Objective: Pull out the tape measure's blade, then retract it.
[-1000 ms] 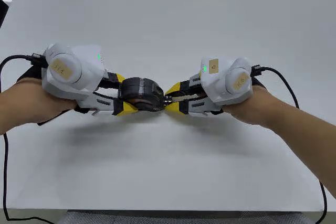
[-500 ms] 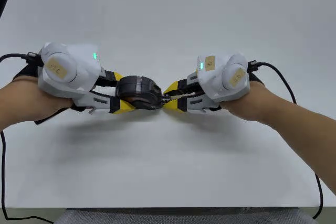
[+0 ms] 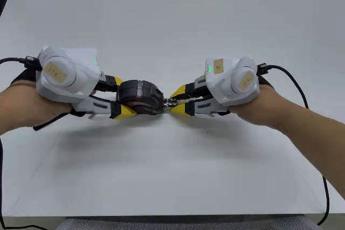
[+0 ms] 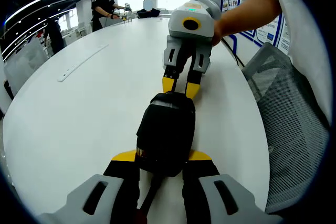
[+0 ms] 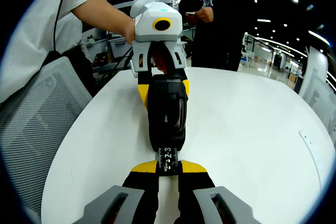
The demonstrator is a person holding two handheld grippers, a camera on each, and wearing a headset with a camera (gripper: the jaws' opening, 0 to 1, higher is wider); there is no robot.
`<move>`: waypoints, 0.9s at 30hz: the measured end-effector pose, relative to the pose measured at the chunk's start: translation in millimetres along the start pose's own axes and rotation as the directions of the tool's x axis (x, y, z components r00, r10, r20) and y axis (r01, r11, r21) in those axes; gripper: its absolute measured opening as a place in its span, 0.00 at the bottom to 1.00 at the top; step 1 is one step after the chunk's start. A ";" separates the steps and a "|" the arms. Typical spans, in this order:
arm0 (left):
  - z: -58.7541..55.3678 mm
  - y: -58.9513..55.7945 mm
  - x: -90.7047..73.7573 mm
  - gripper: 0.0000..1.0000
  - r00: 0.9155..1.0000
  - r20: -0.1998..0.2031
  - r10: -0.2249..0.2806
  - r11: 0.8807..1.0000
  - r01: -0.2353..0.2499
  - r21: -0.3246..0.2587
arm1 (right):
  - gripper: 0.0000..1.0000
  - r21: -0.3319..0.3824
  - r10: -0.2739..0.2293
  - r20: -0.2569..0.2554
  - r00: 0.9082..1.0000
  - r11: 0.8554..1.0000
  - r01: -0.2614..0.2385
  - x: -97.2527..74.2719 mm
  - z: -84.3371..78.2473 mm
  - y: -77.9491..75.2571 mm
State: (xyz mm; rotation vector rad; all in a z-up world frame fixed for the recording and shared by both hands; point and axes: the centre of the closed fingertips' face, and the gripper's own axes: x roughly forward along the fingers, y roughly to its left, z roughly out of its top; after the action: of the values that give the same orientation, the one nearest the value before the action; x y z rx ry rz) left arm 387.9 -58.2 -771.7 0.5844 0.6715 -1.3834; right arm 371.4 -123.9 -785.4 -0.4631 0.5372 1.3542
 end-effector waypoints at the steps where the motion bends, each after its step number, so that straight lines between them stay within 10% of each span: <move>1: 0.1 -0.1 0.2 0.26 1.000 -0.001 0.000 1.000 0.000 0.001 | 0.10 -0.002 0.000 -0.004 1.000 1.000 0.000 -1.7 -1.8 0.4; 27: 0.5 0.5 0.6 0.26 1.000 -0.002 -0.002 1.000 0.002 -0.001 | 0.10 0.022 -0.024 -0.039 0.999 0.999 0.024 -36.5 -30.2 -3.7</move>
State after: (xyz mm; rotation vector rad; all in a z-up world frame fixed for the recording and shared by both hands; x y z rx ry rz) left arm 388.5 -58.9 -771.8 0.5848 0.6745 -1.3841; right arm 367.5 -171.2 -787.2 -0.4766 0.5767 1.3171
